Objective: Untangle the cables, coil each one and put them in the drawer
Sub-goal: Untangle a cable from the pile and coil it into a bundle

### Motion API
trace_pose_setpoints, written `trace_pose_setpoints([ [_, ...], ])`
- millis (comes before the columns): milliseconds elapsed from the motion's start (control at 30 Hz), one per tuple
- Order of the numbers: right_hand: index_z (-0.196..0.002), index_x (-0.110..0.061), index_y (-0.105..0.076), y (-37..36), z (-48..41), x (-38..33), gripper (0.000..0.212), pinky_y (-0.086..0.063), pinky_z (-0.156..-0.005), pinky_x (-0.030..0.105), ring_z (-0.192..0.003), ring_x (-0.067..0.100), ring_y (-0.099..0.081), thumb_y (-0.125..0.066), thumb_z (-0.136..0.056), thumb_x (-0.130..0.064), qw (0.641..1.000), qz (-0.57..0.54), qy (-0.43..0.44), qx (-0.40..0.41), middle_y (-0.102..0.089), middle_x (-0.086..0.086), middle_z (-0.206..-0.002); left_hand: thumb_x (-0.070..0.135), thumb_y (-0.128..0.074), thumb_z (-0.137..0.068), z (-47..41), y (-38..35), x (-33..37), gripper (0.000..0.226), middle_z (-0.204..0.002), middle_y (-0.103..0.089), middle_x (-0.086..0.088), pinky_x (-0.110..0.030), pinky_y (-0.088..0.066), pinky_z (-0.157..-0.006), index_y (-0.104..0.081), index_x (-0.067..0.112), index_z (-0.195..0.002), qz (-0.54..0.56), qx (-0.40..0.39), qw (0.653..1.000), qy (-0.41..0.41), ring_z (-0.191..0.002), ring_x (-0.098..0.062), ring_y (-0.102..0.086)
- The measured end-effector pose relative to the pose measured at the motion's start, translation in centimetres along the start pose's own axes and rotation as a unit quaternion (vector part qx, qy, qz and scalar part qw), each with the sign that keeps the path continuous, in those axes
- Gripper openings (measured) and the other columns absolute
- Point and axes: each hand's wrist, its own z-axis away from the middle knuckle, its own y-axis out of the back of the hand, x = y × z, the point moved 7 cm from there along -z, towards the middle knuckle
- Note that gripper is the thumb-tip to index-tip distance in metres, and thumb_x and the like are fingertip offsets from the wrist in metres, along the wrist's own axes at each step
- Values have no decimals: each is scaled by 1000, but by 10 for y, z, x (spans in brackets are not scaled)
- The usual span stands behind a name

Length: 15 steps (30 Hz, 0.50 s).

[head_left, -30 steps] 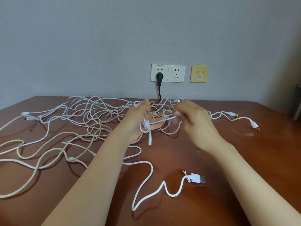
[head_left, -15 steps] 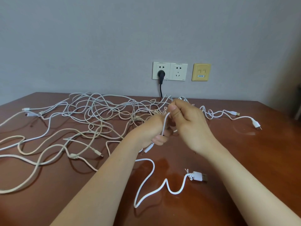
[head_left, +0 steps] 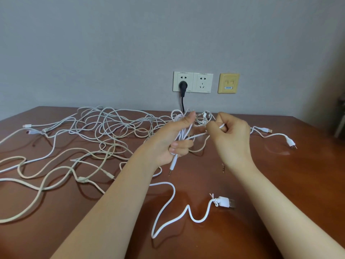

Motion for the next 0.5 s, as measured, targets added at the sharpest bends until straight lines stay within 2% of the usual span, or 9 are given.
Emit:
trace_pose_setpoints([
  [133,-49,-21,-22,-1,2,-1,30,-22,-47,19,-46,10,-26,-48,-63,-22,1000,1,13,18,-31,-6,-41,27,-61,-69,5,-4,6,15,-69,-56,7,-10,-10,-26,-52,16,-62,-5,-18,999,-33,-24,1,-21],
  [200,-49,-23,-21,0,2,-5,32,-23,-48,18,-46,8,-29,-49,-64,-19,999,6,41,31,-35,-9,-43,17,-62,-67,7,-5,9,12,-64,-57,7,-10,-10,-26,-53,16,-59,-28,-19,998,-49,-24,1,-20],
  [267,-50,-26,-19,1,4,-8,37,-24,-48,15,-46,6,-31,-51,-64,-14,997,-7,70,41,-36,-11,-44,7,-57,-77,7,-5,9,21,-53,-54,8,-11,-9,-26,-53,16,-59,-36,-7,998,-46,-23,0,-20],
  [333,-51,-28,-18,0,5,-12,40,-22,-49,14,-46,4,-29,-53,-65,-13,993,-20,110,35,-36,-11,-46,1,-42,-90,5,-3,8,28,-48,-58,4,-11,-9,-26,-54,16,-70,-19,9,999,-38,-21,-2,-19],
  [400,-52,-30,-18,-3,6,-14,34,-22,-48,13,-47,4,-29,-49,-65,-22,990,-6,137,16,-37,-10,-48,-3,-33,-90,2,2,7,24,-54,-62,1,-12,-10,-25,-49,15,-83,-11,32,999,-40,-21,-1,-18],
  [500,-52,-26,-27,-4,0,-2,21,-26,-50,15,-50,7,-35,-46,-61,-28,995,66,68,-8,-41,-9,-52,-7,-27,-83,-2,7,2,26,-56,-60,-1,-9,-12,-27,-46,10,-87,-76,54,995,-29,-22,-2,-16],
])
